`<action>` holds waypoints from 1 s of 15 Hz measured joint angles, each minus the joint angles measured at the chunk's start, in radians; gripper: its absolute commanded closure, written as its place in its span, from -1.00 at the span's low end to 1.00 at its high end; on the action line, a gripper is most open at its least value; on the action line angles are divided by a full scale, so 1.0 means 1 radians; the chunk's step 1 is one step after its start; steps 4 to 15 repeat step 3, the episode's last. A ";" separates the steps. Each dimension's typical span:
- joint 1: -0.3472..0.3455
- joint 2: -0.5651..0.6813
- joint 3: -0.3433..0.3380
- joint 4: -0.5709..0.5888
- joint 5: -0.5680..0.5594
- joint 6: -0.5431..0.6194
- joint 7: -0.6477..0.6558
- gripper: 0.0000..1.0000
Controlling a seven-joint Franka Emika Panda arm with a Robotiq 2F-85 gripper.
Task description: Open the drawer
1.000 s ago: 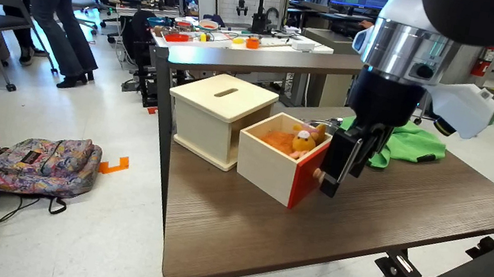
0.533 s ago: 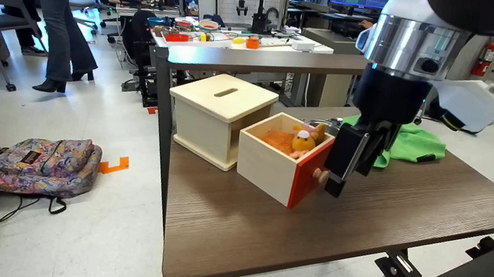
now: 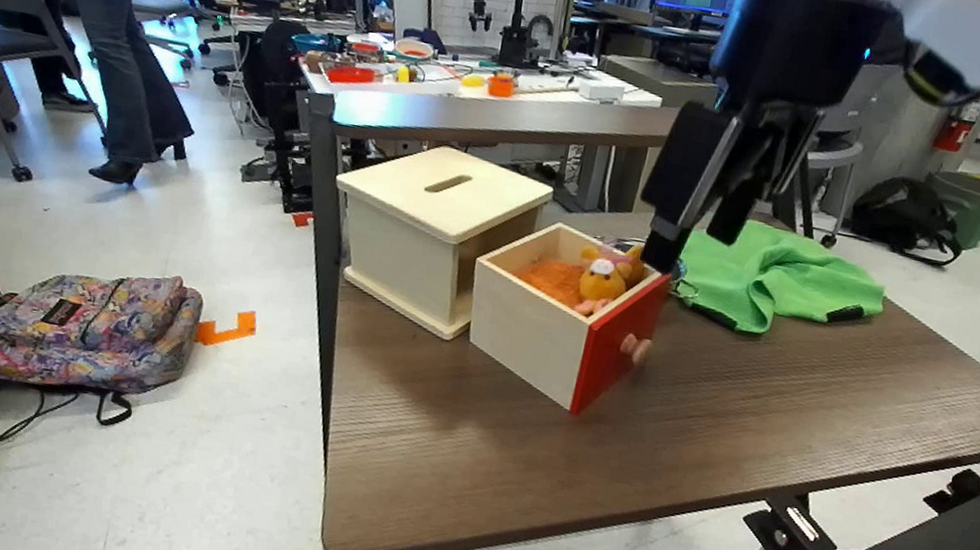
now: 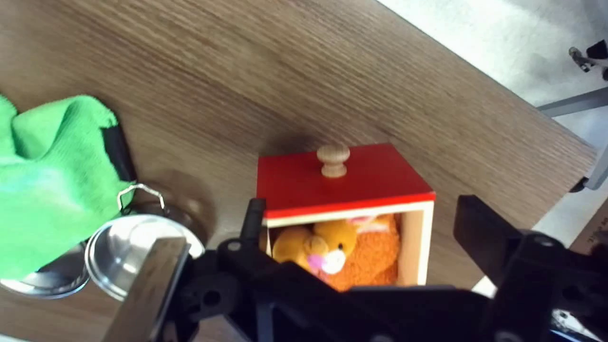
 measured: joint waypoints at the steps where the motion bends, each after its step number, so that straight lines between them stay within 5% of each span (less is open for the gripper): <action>1: 0.005 -0.030 -0.003 -0.001 0.001 -0.016 0.001 -1.00; 15: 0.008 -0.060 -0.003 -0.009 0.001 -0.023 0.002 -1.00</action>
